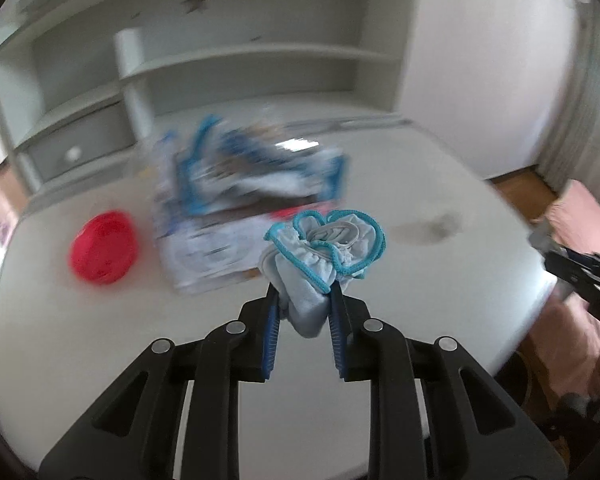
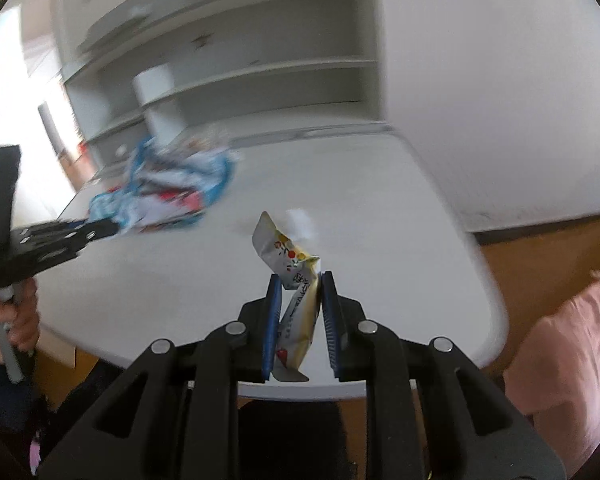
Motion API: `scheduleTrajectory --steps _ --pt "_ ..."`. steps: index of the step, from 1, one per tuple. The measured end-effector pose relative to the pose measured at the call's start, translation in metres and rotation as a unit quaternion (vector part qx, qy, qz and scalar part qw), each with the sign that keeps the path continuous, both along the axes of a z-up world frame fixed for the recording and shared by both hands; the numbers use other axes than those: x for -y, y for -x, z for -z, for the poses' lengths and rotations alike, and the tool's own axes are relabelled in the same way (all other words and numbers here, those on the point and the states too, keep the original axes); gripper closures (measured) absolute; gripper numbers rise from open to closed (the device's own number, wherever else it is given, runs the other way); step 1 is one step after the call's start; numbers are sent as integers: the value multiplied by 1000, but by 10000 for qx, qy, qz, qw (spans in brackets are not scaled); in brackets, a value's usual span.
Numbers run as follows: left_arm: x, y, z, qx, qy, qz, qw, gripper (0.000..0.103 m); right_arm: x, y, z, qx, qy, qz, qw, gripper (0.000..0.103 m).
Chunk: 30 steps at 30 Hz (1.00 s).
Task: Collect trash
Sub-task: 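Carry the cloth and wrapper over to the trash bin, then open left gripper to drop the cloth while right gripper drops the wrapper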
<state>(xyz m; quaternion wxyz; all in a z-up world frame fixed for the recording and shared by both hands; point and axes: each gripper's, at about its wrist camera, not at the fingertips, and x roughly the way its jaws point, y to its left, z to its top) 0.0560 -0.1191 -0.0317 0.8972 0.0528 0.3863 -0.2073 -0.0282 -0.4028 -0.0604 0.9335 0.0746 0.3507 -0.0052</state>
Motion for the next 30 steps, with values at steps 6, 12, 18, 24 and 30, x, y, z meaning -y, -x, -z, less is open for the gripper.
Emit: scheduleTrajectory --steps 6,12,18,24,30 --pt "108 42 -5 43 177 1357 9906 82 90 48 12 -73 9 1339 9910 83" --pt "234 104 10 -101 364 2850 9578 82 176 119 44 -392 -54 2699 9621 82" --pt "335 159 60 -538 285 3982 9153 82 240 186 92 -945 -257 3652 9258 83" --pt "412 196 131 -1038 -12 4606 8815 82 279 240 155 -1799 -694 4168 8883 82" --pt "462 222 191 -1446 -436 4853 8612 81 298 285 197 -2205 -1342 4409 8596 82"
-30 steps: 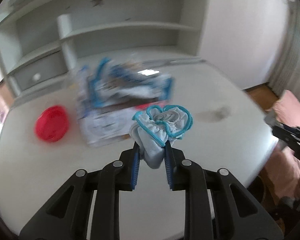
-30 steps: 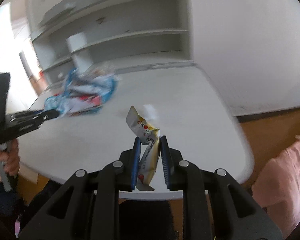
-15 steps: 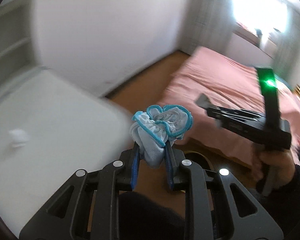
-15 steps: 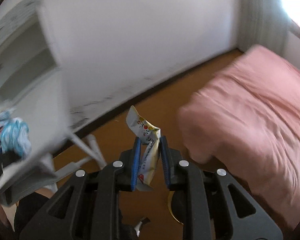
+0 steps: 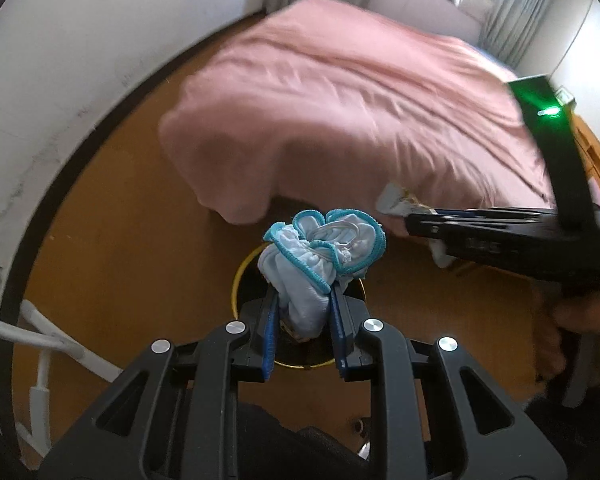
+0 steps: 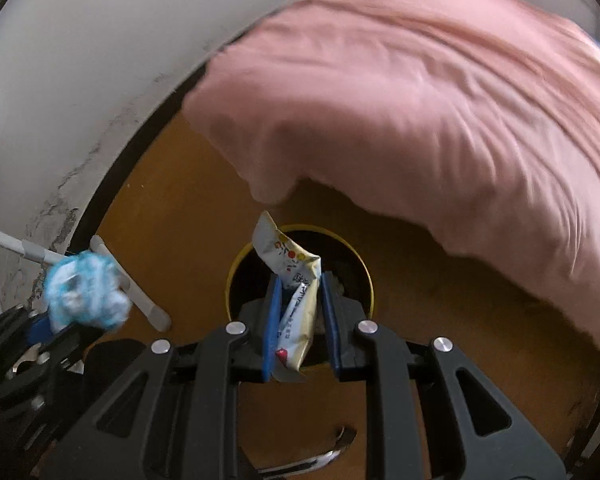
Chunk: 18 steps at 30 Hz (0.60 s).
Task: Collect trash
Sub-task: 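Open left gripper to drop the cloth while right gripper drops the wrapper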
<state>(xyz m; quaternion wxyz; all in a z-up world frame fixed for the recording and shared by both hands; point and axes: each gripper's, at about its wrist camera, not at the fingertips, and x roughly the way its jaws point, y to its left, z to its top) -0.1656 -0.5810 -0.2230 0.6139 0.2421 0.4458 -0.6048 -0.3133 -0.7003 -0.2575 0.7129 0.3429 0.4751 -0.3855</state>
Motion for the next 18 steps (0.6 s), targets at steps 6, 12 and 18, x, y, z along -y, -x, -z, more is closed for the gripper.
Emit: scheduleTrajectory --steps 6,12,18 --pt "24 16 32 -68 -254 195 9995 81 2 20 10 126 -223 92 9996 82" --pt "32 23 38 -86 -206 212 9995 41 5 24 7 260 -349 176 9989 82" --pt "29 21 28 -45 -179 217 9996 40 5 17 8 258 -397 95 9988 82"
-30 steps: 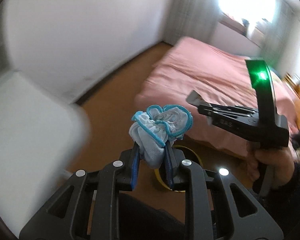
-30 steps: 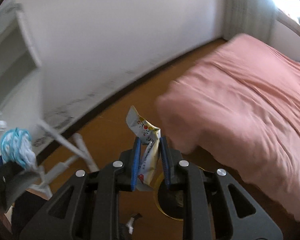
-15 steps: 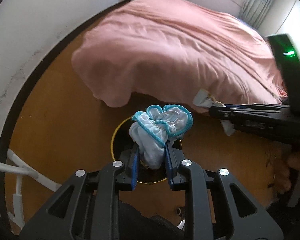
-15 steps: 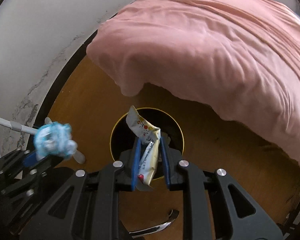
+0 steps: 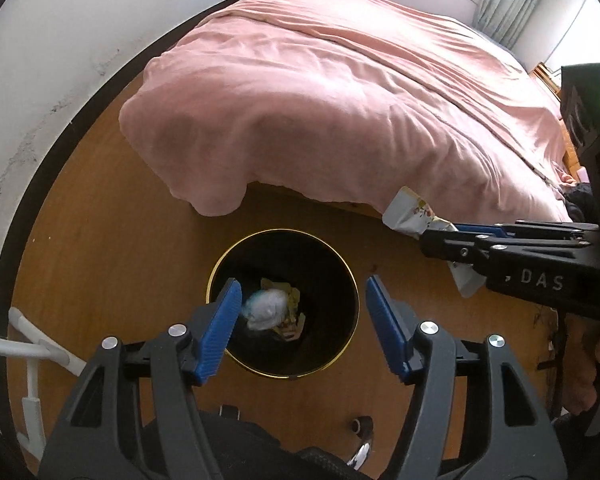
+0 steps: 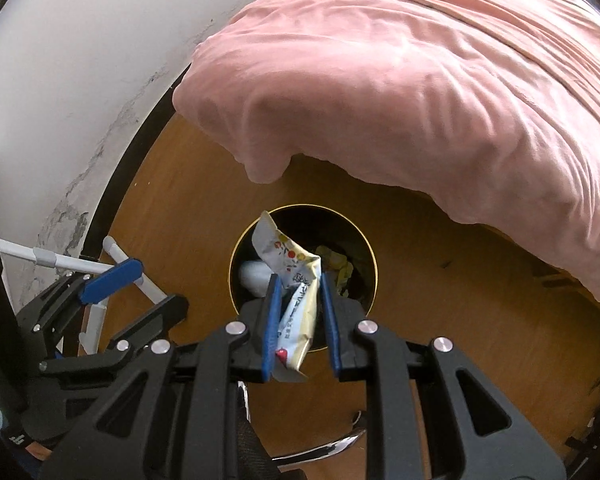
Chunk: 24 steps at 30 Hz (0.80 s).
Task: Collect trash
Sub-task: 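Open left gripper to drop the cloth while right gripper drops the wrapper, then grasp the red plastic lid with left gripper while right gripper grasps white cup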
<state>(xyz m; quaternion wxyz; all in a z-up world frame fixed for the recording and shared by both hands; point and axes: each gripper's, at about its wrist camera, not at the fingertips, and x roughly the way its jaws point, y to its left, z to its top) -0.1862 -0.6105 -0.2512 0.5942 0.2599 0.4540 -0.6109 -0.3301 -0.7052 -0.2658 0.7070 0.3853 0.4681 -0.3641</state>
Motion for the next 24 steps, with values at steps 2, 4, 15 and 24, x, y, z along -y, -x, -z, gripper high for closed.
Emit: scheduleTrajectory --steps 2,4,15,24 --pt "-3 -4 -4 3 12 -49 10000 40 0 -3 0 5 6 -28 10000 82" --pt "-7 -7 -8 24 28 -93 9999 40 -1 -6 -1 20 17 -63 10000 82" --pt "-45 -26 -64 131 471 -375 9981 25 -7 -27 -18 62 335 -141 9993 42" --pt "-118 -53 -150 447 1098 -815 9896 12 -38 -70 -81 400 1366 -550 9883 42"
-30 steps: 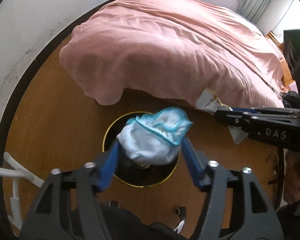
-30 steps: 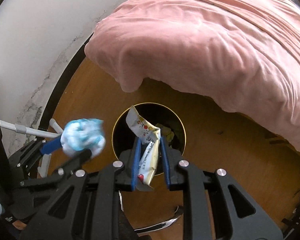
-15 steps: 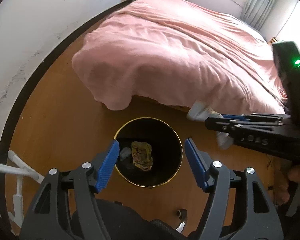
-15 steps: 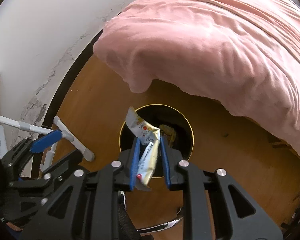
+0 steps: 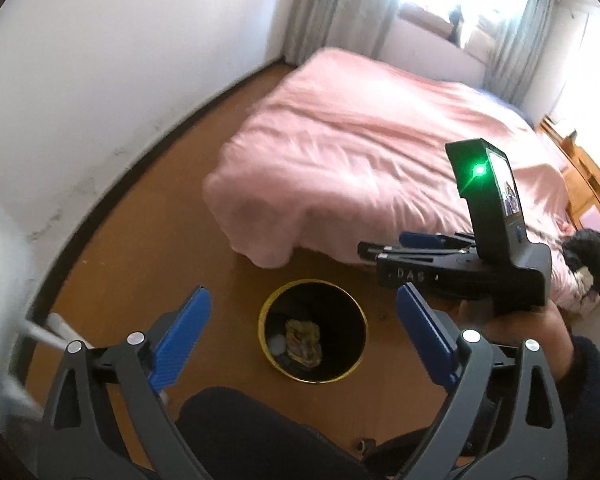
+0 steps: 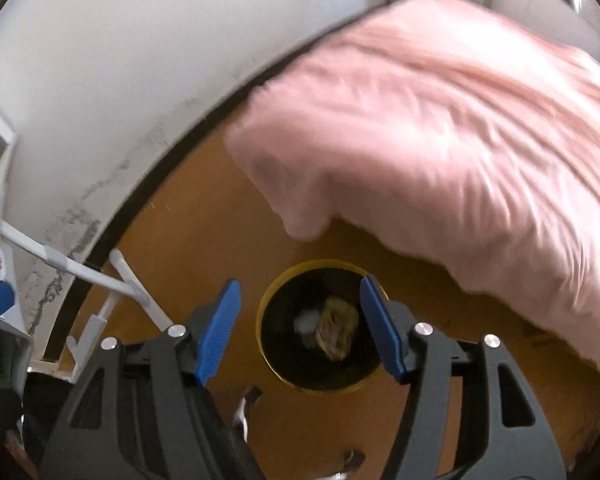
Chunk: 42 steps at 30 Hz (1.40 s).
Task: Collect trash
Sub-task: 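Grasp the red plastic lid with left gripper while right gripper grasps white cup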
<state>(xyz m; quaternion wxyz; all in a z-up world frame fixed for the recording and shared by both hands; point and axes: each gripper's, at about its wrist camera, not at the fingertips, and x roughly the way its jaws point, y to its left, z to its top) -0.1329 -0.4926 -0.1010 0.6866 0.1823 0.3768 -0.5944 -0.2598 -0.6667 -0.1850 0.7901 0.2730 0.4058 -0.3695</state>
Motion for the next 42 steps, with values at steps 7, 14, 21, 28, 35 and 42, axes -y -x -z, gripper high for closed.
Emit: scheduleTrajectory --steps 7,14,21,28,35,42 --pt "-120 -74 -52 752 97 -1371 9877 11 -83 -93 -78 865 758 -1384 9837 33" --pt "-297 -158 -63 1061 -273 -3495 9305 11 -202 -213 -105 1142 745 -3462 9282 32" --pt "-457 -181 -51 584 -336 -5111 8569 11 -288 -310 -94 794 991 -4499 8840 32" --pt "-536 -159 -40 454 -368 -5731 8174 11 -318 -356 -85 543 1242 -4748 8696 32" --pt "-549 -171 -28 368 -440 -5893 8059 11 -318 -372 -77 395 1111 -4788 8699 59" --pt "-539 -227 -31 379 -628 -5804 8110 11 -318 -359 -79 539 946 -4835 8685 77"
